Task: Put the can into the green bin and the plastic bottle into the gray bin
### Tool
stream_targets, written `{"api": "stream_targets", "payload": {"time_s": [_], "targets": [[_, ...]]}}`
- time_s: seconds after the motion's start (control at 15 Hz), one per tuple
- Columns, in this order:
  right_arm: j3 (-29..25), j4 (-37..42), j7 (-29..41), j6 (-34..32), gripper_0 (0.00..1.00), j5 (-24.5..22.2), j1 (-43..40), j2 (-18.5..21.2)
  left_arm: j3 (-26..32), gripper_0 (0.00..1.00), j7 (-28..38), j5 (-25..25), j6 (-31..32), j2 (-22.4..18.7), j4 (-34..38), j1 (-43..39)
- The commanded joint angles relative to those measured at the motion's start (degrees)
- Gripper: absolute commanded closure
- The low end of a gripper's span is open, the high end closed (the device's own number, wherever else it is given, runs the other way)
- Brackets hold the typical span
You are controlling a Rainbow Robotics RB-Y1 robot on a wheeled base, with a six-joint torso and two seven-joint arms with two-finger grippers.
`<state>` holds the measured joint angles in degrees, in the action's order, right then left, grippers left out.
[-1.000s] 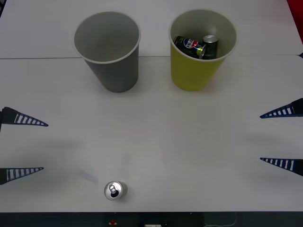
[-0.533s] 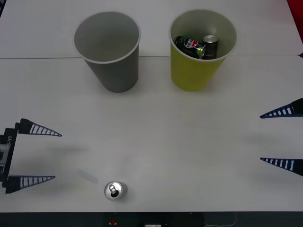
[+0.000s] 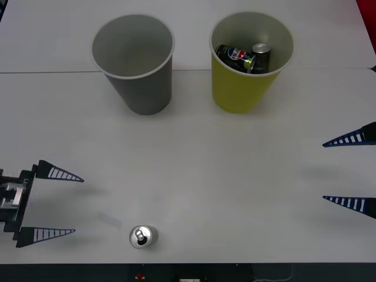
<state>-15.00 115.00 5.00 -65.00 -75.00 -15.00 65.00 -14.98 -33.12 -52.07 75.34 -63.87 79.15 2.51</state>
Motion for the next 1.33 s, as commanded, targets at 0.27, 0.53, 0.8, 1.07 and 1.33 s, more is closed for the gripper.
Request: {"api": "stream_targets", "payload": {"time_s": [0.27,0.53,0.8,1.07,1.33], "targets": [[0.0,0.0,0.0,0.0,0.0,0.0,0.0,0.0,-8.4,0.0,-2.6,4.0,5.6,4.3,-10.3,6.2],[0.0,0.0,0.0,0.0,0.0,0.0,0.0,0.0,-13.3,0.0,-4.3,7.2,5.4,7.3,-11.0,6.3],[0.0,0.0,0.0,0.0,0.0,0.0,0.0,0.0,-15.7,0.0,-6.3,7.5,4.2,9.9,-11.8,6.6],[0.0,0.0,0.0,0.0,0.0,0.0,0.0,0.0,-24.3,0.0,-13.0,14.3,-1.4,10.5,-11.8,8.4],[0.0,0.0,0.0,0.0,0.0,0.0,0.0,0.0,-29.1,0.0,-15.0,16.5,-5.0,12.5,-11.8,10.6]]}}
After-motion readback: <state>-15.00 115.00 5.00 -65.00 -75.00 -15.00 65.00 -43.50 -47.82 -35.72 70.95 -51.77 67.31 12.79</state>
